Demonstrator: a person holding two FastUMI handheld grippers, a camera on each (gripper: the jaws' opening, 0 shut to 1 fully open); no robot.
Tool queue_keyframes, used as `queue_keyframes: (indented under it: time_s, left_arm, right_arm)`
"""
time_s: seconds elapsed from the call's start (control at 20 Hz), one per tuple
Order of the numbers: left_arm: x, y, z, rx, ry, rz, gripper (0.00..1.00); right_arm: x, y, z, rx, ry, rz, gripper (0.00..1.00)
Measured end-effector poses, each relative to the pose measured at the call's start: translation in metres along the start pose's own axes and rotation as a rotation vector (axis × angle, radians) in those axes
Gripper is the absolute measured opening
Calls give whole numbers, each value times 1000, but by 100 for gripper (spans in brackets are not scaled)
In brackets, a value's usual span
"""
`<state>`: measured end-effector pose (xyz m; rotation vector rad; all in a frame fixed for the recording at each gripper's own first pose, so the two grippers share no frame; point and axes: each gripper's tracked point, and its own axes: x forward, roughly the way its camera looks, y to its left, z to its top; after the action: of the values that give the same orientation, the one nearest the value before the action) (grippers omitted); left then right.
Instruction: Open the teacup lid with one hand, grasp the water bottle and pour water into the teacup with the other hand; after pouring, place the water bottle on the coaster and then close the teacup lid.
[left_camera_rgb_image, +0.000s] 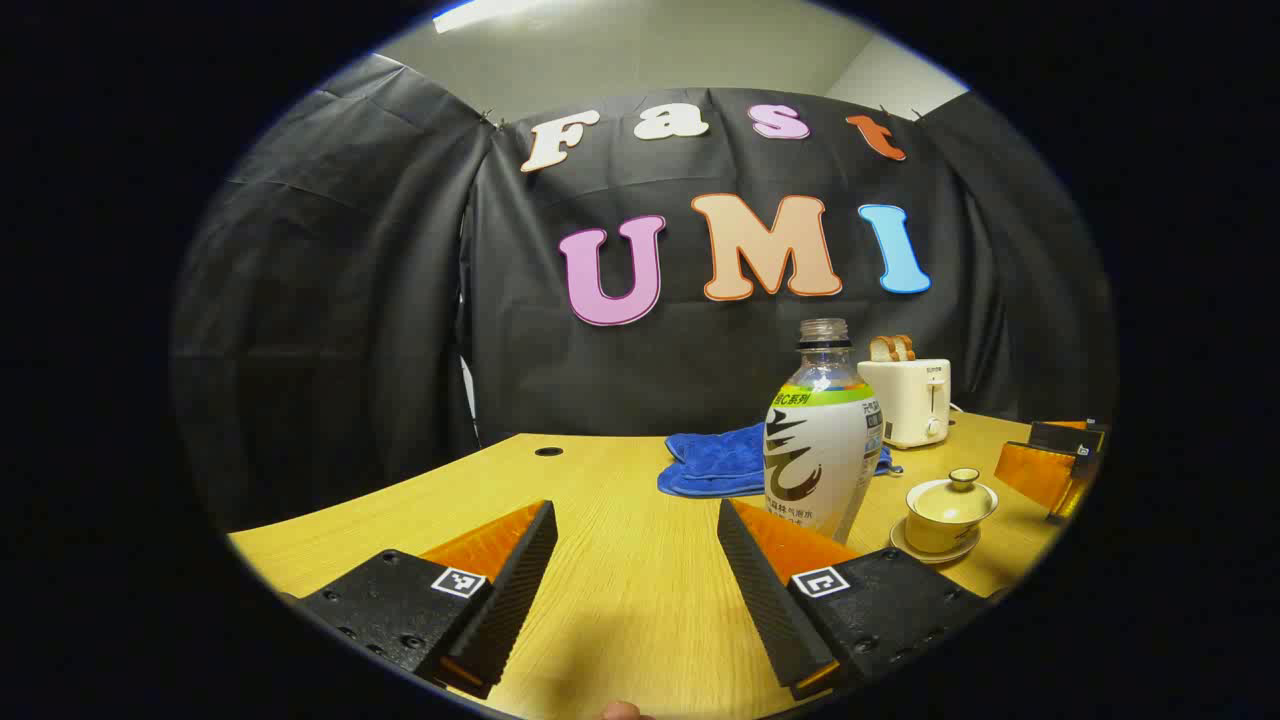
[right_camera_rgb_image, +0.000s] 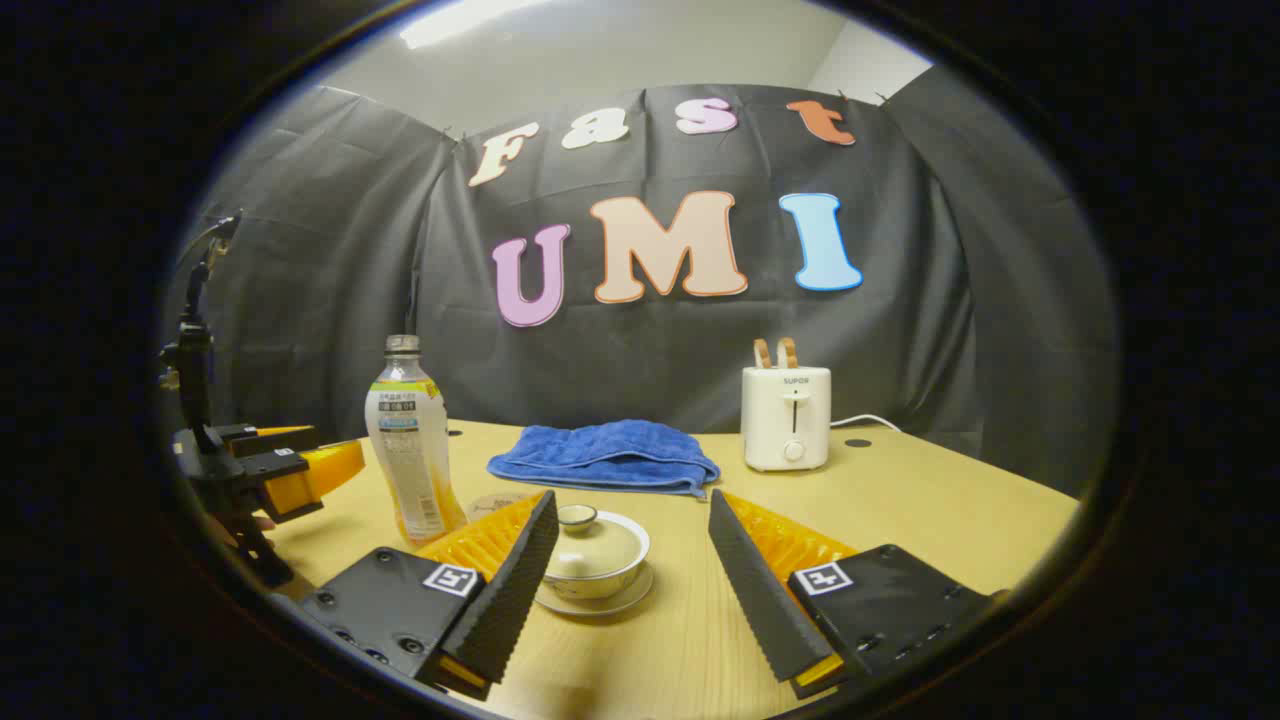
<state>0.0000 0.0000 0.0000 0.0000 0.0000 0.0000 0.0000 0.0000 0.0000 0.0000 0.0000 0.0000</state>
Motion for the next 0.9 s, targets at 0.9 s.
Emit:
queue_keyframes:
  time_s: [0.9]
  left_arm:
    - [-1, -1, 1, 3, -4, 2, 95]
  right_arm:
    - [7, 13, -8, 2, 41, 70, 96]
